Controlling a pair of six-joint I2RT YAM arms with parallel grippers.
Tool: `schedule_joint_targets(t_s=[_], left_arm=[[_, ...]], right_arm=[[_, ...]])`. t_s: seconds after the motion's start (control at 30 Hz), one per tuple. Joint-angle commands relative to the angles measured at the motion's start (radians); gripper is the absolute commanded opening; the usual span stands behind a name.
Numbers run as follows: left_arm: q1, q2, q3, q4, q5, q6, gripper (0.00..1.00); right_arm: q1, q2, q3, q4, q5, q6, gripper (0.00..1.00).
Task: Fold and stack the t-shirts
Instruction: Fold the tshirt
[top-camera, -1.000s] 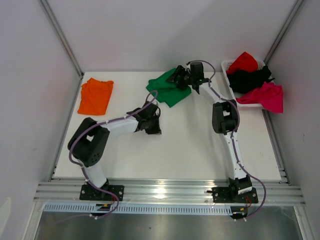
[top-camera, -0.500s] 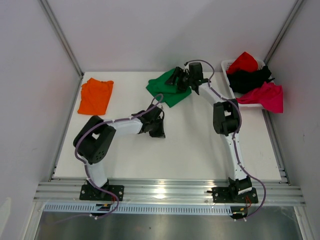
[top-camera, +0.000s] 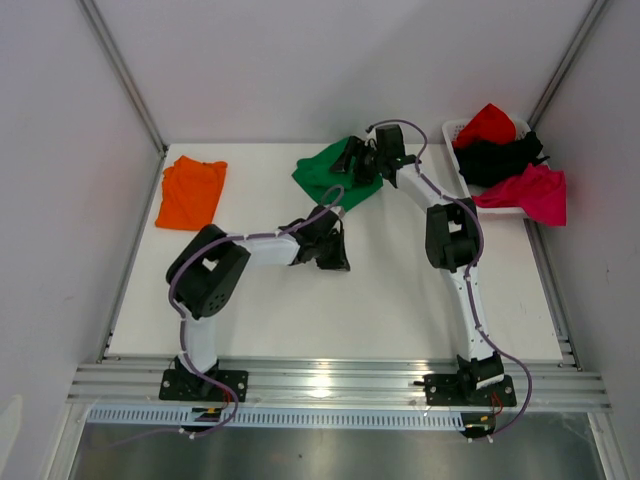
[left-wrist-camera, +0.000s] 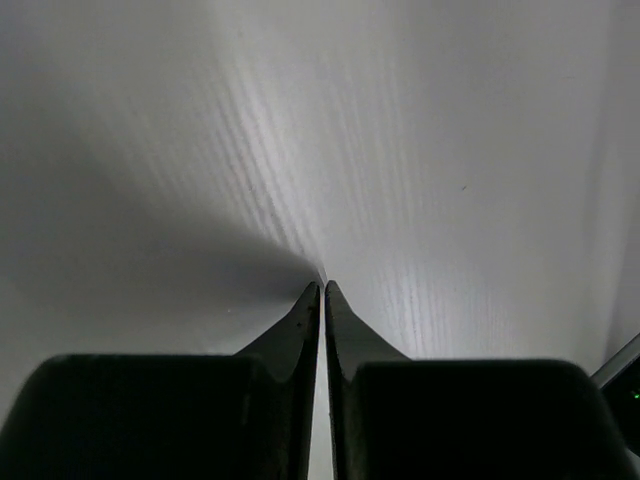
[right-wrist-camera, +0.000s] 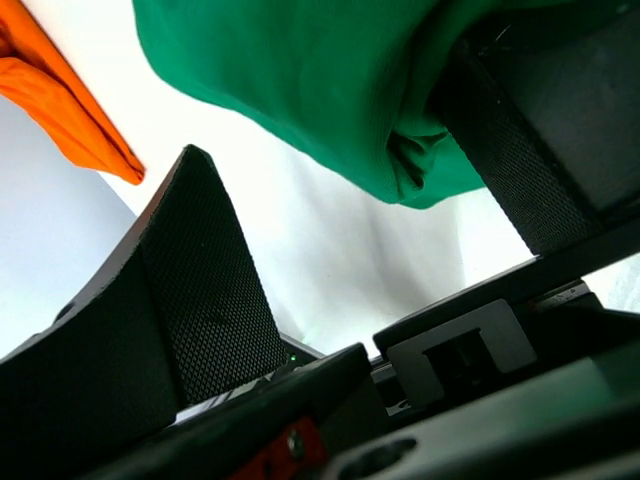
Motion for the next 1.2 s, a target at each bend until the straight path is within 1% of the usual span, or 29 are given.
schedule_joint_targets(t_s=[0.0, 0.13, 0.2, 0.3, 0.33, 0.43, 0.53, 0.67, 0.77, 0.8, 0.83, 0.93, 0.97, 1.0, 1.03, 1.07, 1.13, 1.17], left_arm=[[-0.023, 0.091, -0.031, -0.067, -0.029, 0.039, 0.08], [-0.025, 0.067, -0.040, -0.070, -0.068, 0.045, 0.07], [-0.026, 0.027, -0.075, -0.040, -0.063, 0.055, 0.09], [-0.028, -0.028, -0.098, -0.006, -0.033, 0.084, 0.16], [-0.028, -0.036, -0.105, 0.002, -0.023, 0.092, 0.21], [-0.026, -0.059, -0.123, 0.025, 0.026, 0.124, 0.34], [-0.026, -0.082, -0.149, 0.074, 0.075, 0.126, 0.40], [-0.026, -0.137, -0.201, 0.157, 0.151, 0.118, 0.44], [-0.026, -0.226, -0.238, 0.221, 0.191, 0.120, 0.46], [-0.028, -0.258, -0.275, 0.238, 0.194, 0.123, 0.46], [-0.026, -0.330, -0.287, 0.265, 0.196, 0.126, 0.46], [-0.026, -0.463, -0.345, 0.295, 0.179, 0.143, 0.47], [-0.026, -0.560, -0.365, 0.298, 0.166, 0.144, 0.51], [-0.025, -0.608, -0.375, 0.295, 0.149, 0.155, 0.53], [-0.025, -0.654, -0.388, 0.290, 0.111, 0.163, 0.59], [-0.025, -0.736, -0.398, 0.278, 0.089, 0.169, 0.61], [-0.025, -0.798, -0.398, 0.246, 0.038, 0.193, 0.68], [-0.022, -0.821, -0.395, 0.202, -0.004, 0.204, 0.68]], right_arm=[[0.003, -0.069, 0.061, -0.044, -0.001, -0.044, 0.77], [-0.005, -0.080, 0.069, -0.058, -0.021, -0.044, 0.77], [-0.017, -0.103, 0.047, -0.032, -0.065, -0.001, 0.77], [-0.035, -0.135, -0.028, 0.101, -0.128, 0.088, 0.78], [-0.038, -0.150, -0.040, 0.153, -0.154, 0.138, 0.78], [-0.038, -0.175, -0.051, 0.193, -0.174, 0.176, 0.78], [-0.034, -0.200, -0.048, 0.210, -0.185, 0.185, 0.78], [-0.038, -0.200, -0.019, 0.216, -0.193, 0.200, 0.78], [-0.046, -0.183, 0.013, 0.209, -0.186, 0.202, 0.78], [-0.048, -0.166, 0.021, 0.209, -0.191, 0.209, 0.78], [-0.051, -0.157, 0.030, 0.207, -0.190, 0.213, 0.78], [-0.061, -0.120, 0.059, 0.209, -0.193, 0.231, 0.78], [-0.064, -0.114, 0.064, 0.209, -0.194, 0.234, 0.78], [-0.066, -0.108, 0.064, 0.212, -0.196, 0.237, 0.78], [-0.066, -0.109, 0.058, 0.213, -0.199, 0.234, 0.78], [-0.063, -0.114, 0.049, 0.215, -0.197, 0.232, 0.78], [-0.061, -0.141, 0.007, 0.216, -0.205, 0.225, 0.78], [-0.058, -0.157, -0.014, 0.216, -0.206, 0.222, 0.78]])
